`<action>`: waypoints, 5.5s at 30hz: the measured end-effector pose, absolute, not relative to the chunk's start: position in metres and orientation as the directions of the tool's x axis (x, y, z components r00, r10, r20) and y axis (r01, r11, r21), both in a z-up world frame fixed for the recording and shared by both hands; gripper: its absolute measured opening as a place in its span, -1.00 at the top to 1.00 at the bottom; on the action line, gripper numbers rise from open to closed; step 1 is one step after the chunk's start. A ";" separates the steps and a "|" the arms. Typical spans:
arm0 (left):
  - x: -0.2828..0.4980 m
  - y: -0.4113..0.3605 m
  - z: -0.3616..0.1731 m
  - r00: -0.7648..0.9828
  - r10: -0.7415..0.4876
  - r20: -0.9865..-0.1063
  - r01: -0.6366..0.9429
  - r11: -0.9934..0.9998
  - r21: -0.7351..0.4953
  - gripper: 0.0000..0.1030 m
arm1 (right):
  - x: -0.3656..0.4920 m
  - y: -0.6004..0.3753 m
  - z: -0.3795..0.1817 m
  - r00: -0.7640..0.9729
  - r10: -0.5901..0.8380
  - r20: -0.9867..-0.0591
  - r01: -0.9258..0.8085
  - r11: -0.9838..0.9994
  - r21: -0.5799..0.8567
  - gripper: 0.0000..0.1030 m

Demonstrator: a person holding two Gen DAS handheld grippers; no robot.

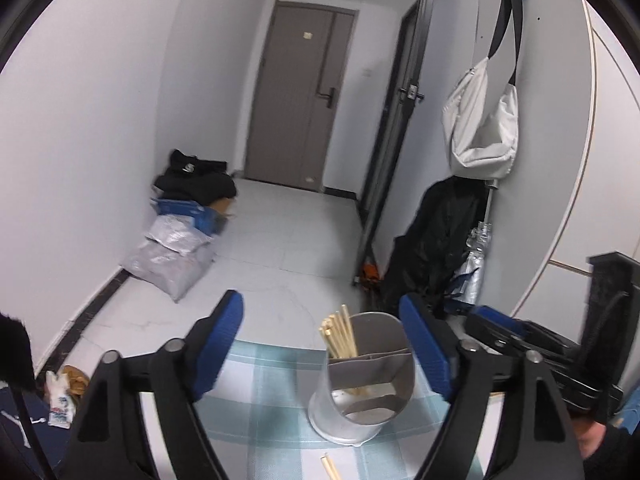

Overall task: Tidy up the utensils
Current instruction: 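Open both tools to release the chopsticks into the holder, then move both open tools toward the last loose chopsticks on the cloth, then pinch a chopstick with the right tool while the left tool pinches another, then raise both held chopsticks over the white holder and lower them in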

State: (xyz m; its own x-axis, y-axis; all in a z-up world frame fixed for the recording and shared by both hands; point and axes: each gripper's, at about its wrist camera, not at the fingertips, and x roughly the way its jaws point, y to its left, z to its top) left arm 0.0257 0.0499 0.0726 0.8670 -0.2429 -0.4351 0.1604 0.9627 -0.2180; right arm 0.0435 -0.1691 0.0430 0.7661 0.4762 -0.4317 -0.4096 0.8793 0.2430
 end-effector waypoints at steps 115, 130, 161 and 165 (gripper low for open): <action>0.032 0.059 -0.093 0.555 -0.174 -0.813 -0.078 0.963 -0.260 -0.96 | 0.025 -0.157 -0.113 0.440 0.469 -0.766 -0.190 0.882 0.431 0.92; 0.045 0.008 -0.128 0.397 -0.100 -0.912 0.006 0.994 -0.106 -0.13 | 0.007 -0.220 -0.097 0.524 0.541 -0.658 -0.102 0.806 0.582 0.92; -0.039 0.012 0.004 0.792 -0.252 -0.556 0.103 0.953 -0.284 0.95 | -0.038 -0.207 -0.052 0.706 0.444 -0.552 -0.267 0.888 0.373 0.92; -0.025 0.007 0.002 0.776 -0.266 -0.572 0.137 0.956 -0.259 0.95 | -0.041 -0.209 -0.052 0.710 0.441 -0.549 -0.260 0.889 0.378 0.92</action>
State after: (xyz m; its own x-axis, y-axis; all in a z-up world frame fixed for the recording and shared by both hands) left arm -0.0251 0.0065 0.0022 0.7757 -0.2661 -0.5723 0.1369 0.9561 -0.2590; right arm -0.0412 -0.2091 -0.0517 0.7104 0.4409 -0.5486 -0.2597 0.8886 0.3780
